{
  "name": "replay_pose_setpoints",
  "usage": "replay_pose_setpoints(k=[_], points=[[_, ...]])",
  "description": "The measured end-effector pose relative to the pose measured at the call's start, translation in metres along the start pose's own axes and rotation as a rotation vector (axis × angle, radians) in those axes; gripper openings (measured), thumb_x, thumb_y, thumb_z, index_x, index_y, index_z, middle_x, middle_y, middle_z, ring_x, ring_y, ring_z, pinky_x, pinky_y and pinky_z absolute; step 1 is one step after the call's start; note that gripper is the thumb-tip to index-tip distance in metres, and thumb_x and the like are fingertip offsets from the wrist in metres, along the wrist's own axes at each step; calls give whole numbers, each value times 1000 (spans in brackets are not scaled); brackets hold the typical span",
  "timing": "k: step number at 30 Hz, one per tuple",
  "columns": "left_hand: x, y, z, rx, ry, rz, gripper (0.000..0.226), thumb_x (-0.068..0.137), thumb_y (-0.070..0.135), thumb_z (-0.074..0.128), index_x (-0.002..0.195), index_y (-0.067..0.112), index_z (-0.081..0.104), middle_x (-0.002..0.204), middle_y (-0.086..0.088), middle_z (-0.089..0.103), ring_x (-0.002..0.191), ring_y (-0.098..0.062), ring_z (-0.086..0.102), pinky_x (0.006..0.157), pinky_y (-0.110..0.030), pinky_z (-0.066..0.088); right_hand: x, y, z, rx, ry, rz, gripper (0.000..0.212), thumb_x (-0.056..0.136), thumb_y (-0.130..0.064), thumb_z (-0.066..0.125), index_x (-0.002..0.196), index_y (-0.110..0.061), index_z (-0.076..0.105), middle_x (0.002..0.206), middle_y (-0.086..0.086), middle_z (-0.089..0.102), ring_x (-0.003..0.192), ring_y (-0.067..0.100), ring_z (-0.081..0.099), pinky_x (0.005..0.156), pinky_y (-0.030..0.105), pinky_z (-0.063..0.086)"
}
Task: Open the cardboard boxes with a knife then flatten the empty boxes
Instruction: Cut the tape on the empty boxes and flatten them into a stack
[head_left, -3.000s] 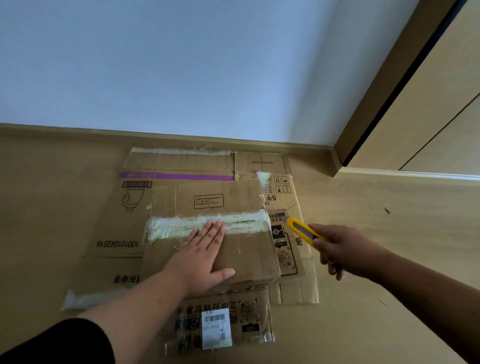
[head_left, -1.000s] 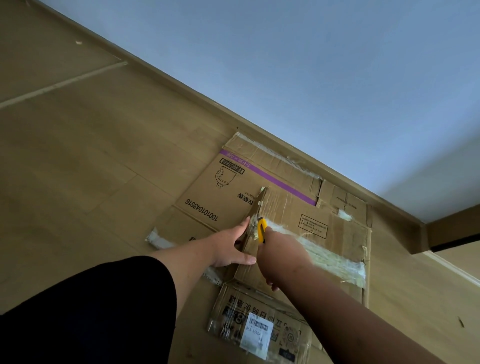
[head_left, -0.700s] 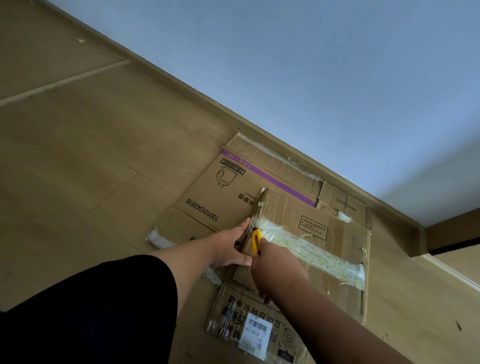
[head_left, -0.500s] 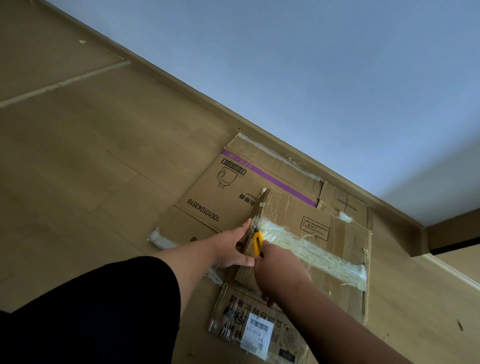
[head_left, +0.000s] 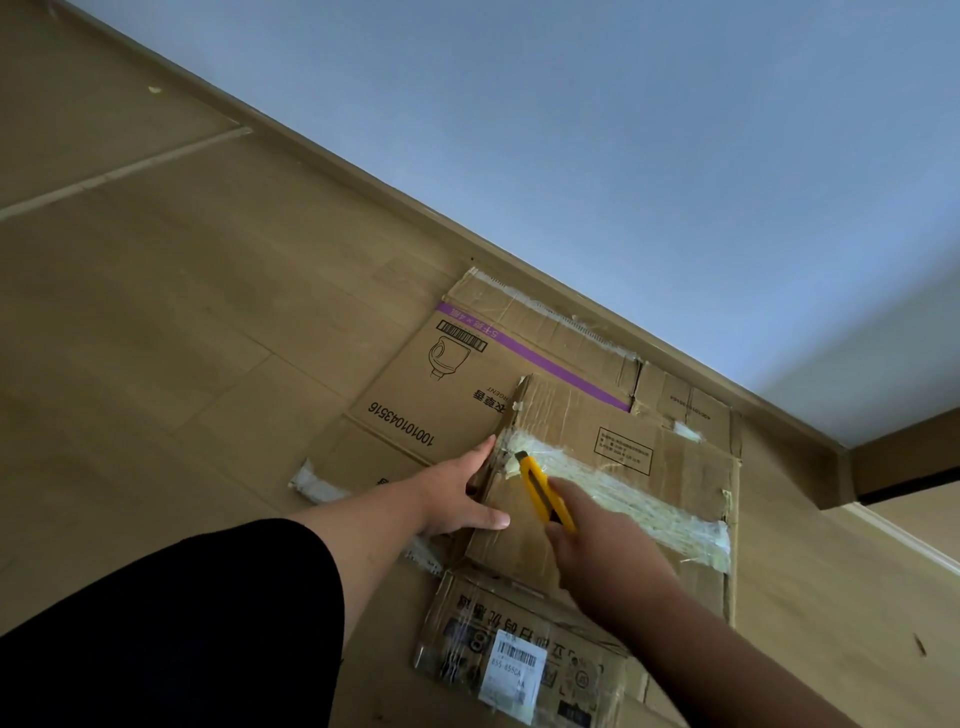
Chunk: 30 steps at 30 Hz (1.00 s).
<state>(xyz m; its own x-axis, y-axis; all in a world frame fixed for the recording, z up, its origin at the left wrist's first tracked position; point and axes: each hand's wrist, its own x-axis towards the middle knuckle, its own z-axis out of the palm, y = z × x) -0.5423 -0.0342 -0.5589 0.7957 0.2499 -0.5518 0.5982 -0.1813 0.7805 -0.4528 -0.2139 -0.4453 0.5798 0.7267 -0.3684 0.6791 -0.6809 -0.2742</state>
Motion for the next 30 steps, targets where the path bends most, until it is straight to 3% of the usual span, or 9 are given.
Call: replay_pose_setpoints(k=[2,6,11,18,25,30], points=[[2,1,0,-42,-7,6,117,67,52,80,150,54,-1,156,6,36,137,-18,42,113,-42,39,7,17,-11,-82,27,-21,56,103,-36,45,151,-38,17,77,-5,60,65,5,59,61,25,55],[8,6,4,-144,80,25,103,64,63,69,150,52,13,152,7,42,134,-17,45,111,-44,40,34,44,-30,-242,25,-103,27,103,-32,43,130,-33,47,90,-10,59,76,8,58,73,32,57],[16,14,5,-154,204,79,76,86,51,67,151,34,31,143,6,48,132,-16,45,111,-42,39,61,62,-38,-266,72,-189,29,103,-31,45,131,-38,48,104,-9,60,84,10,56,73,31,53],[31,13,6,-173,202,52,89,66,70,69,143,32,45,134,7,50,121,-14,53,105,-44,46,78,73,-39,-239,85,-207,30,103,-31,45,131,-38,50,108,-7,62,89,13,58,75,34,54],[51,10,10,-259,158,13,68,70,67,65,133,45,52,131,7,58,119,-16,57,106,-47,45,86,76,-34,-233,96,-235,34,101,-32,47,135,-38,50,111,-6,62,94,17,60,77,38,55],[51,18,10,-271,150,48,69,72,57,58,138,40,49,135,5,52,122,-16,53,108,-45,42,86,80,-35,-287,118,-274,33,102,-33,46,134,-39,48,108,-7,63,90,17,60,71,34,53]])
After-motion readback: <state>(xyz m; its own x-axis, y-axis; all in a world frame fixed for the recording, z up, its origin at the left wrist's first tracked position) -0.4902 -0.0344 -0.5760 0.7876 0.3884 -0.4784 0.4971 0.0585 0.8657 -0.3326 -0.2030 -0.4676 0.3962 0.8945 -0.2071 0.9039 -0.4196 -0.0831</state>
